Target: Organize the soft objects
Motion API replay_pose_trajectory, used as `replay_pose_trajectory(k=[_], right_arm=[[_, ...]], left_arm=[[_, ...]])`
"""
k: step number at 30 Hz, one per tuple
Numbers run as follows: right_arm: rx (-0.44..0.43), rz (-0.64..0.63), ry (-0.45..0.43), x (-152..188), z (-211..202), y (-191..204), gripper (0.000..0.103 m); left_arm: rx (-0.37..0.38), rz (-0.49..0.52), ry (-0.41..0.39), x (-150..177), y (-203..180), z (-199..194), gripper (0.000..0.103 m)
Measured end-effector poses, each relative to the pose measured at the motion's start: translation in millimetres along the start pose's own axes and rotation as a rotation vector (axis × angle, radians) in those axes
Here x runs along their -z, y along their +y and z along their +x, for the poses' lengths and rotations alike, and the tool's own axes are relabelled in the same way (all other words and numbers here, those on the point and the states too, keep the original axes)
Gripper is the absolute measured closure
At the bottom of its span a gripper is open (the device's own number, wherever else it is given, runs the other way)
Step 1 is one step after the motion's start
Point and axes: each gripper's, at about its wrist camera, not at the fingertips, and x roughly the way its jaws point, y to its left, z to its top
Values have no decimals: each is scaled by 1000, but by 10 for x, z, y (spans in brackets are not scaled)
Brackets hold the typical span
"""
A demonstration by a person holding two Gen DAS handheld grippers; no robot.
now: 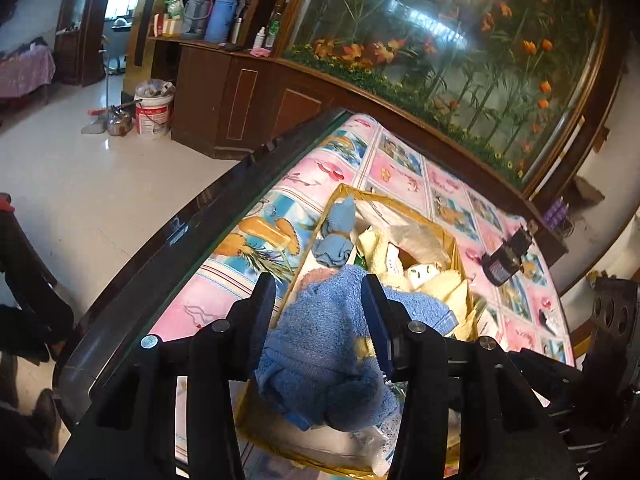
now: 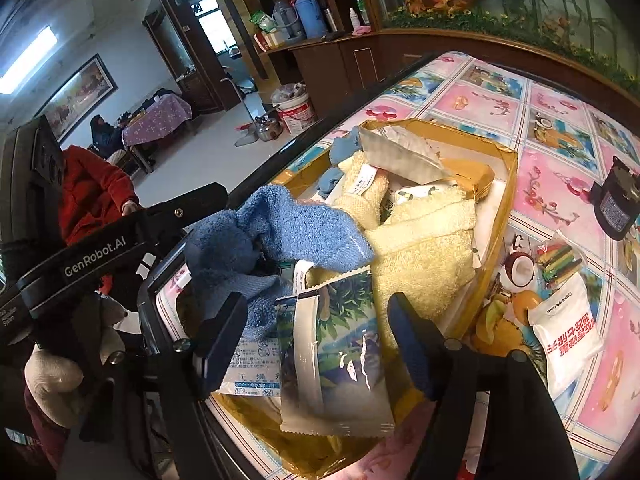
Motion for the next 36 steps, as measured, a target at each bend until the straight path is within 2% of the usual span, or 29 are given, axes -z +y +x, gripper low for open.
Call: replay_pose_trajectory(k=[7,14,22,25,28,32,36], right_arm=[[-2,145,-129,115,-451,-407,30],[60,265,-182,439,-830,-938,30],[155,486,-250,981,-1365,-1776,30],[173,534,-259,1135,-1492,-1944,30],[179,545,-261,1261,-1559,-2016,30],[168,558,-259,1341,-1573,-2069,30],[160,563,-262,1382,-1583,-2110,30]], left_arm=[[29,-44,-50,69,-72,-269,58],[60,29,-16,186,-433,-341,59],[173,196,64,479,-1108,-315,59],[244,279,122,675,-1424,-265,59],[284,384,189,925,-1723,-210,59],[284,543,290,1351,-1980,-144,59],[260,639,360,1675,-1990,-129,59]])
